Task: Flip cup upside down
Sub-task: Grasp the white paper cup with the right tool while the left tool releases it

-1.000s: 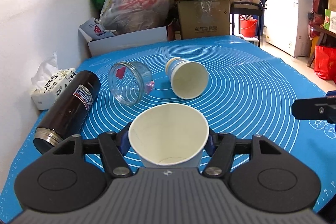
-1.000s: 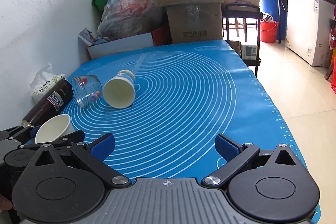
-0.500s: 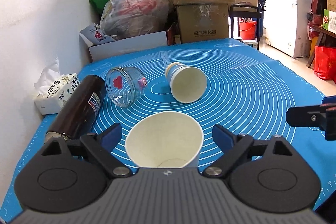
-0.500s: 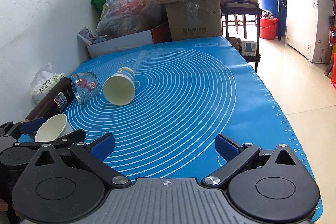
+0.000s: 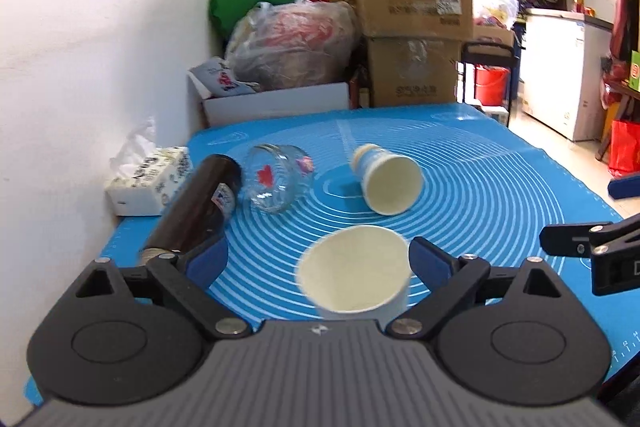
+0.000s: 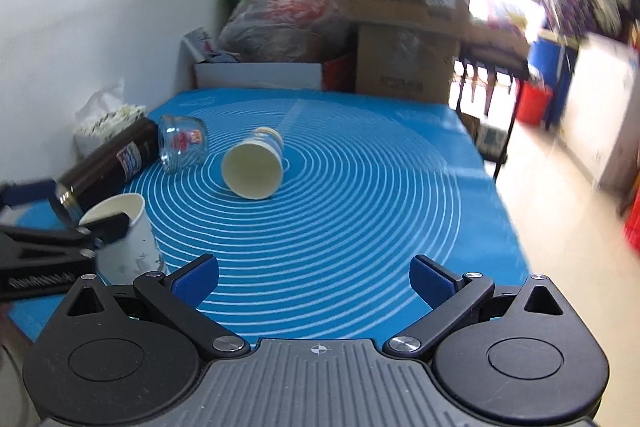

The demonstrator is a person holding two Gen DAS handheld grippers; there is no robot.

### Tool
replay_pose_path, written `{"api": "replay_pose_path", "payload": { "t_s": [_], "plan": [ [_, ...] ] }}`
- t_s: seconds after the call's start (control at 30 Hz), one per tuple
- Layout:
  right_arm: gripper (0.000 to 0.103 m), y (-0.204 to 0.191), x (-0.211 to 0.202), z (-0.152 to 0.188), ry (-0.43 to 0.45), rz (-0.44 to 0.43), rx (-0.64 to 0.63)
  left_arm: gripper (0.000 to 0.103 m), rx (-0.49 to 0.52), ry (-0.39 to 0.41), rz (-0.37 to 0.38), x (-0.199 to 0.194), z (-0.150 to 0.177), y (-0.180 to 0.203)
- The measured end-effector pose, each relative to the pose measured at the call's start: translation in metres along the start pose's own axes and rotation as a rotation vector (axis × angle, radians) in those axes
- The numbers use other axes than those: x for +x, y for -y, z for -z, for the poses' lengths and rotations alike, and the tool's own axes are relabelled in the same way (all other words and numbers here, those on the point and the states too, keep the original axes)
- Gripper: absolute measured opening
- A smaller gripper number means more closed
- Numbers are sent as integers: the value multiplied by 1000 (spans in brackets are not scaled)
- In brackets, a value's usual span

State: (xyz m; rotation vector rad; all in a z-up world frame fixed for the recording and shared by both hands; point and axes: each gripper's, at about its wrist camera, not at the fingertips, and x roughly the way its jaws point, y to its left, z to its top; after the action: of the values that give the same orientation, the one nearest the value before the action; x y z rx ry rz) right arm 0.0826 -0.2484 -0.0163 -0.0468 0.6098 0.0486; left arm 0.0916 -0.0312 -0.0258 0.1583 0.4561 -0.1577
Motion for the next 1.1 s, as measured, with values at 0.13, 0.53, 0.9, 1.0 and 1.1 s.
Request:
{"api": "replay_pose_path", "payload": {
  "t_s": [0.13, 0.53, 0.9, 1.0, 1.1],
  "plan": [
    [103, -24, -7, -14, 24, 50, -185, 97, -59, 20, -37, -16, -2, -23],
    [103, -153, -25, -4, 111, 320, -1129, 97, -206, 5, -206, -37, 18, -96],
    [103, -206, 26, 78, 81, 609, -2199, 97, -248, 2, -206, -39, 41, -123],
    [103, -202, 40, 100, 43, 606, -2414, 97, -253, 4, -193, -37, 44, -127],
    [103, -198, 50, 115, 13, 588, -2601, 97, -250, 2, -183, -34, 47, -130]
  ]
}}
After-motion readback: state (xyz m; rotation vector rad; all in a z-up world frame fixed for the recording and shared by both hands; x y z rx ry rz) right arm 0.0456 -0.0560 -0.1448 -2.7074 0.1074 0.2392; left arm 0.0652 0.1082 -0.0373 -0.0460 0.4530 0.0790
